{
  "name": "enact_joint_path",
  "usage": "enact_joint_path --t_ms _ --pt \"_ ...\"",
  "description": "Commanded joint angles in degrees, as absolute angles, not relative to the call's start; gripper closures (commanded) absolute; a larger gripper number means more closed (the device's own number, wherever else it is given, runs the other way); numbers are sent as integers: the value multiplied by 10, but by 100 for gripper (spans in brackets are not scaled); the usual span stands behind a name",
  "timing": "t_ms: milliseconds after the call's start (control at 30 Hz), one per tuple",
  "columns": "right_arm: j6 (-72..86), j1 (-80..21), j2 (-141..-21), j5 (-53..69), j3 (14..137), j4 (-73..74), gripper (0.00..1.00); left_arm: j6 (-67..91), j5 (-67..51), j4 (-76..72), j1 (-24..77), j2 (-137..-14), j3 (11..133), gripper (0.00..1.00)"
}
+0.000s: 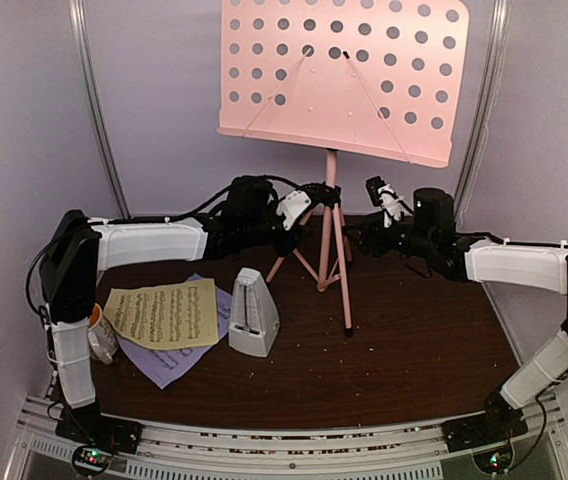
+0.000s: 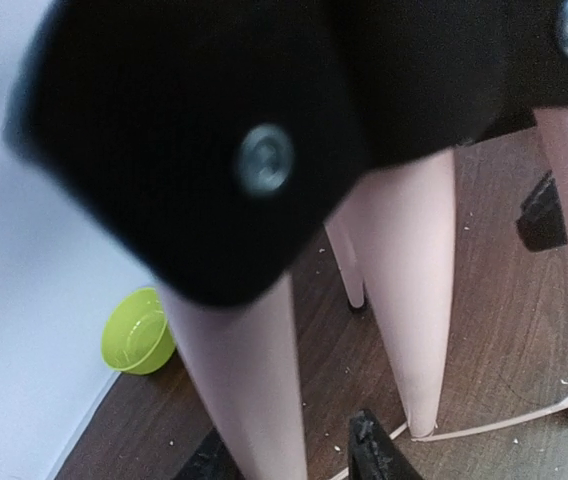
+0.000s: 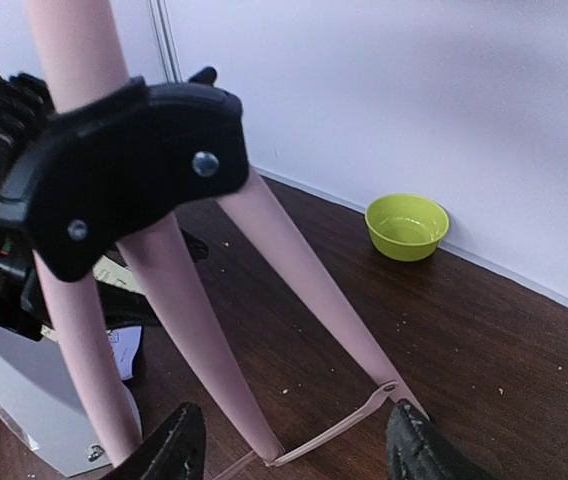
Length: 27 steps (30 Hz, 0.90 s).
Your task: Set up the instrument practice props
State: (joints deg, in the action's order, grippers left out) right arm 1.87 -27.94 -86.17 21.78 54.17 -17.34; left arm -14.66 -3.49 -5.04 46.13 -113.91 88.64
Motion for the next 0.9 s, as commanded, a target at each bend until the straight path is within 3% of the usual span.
enact_joint_path --t_ms 0,167,300,467,600,867 --pt "34 -280 -819 244 514 -198 35 -139 -25 -38 461 -1124 904 61" --pt "89 -281 -753 224 433 -198 22 -129 -21 -35 449 -1111 889 54" --pt "123 -290 -716 228 371 -206 21 -126 -42 -27 432 -1091 874 48" --pt "135 -325 -735 206 323 -241 21 -129 -153 -27 382 -1057 836 33" --pt "149 -335 -774 193 304 -284 21 -121 -245 -22 331 -1055 814 31" --pt "150 -361 -853 163 310 -327 20 -211 -290 23 322 -1113 800 36"
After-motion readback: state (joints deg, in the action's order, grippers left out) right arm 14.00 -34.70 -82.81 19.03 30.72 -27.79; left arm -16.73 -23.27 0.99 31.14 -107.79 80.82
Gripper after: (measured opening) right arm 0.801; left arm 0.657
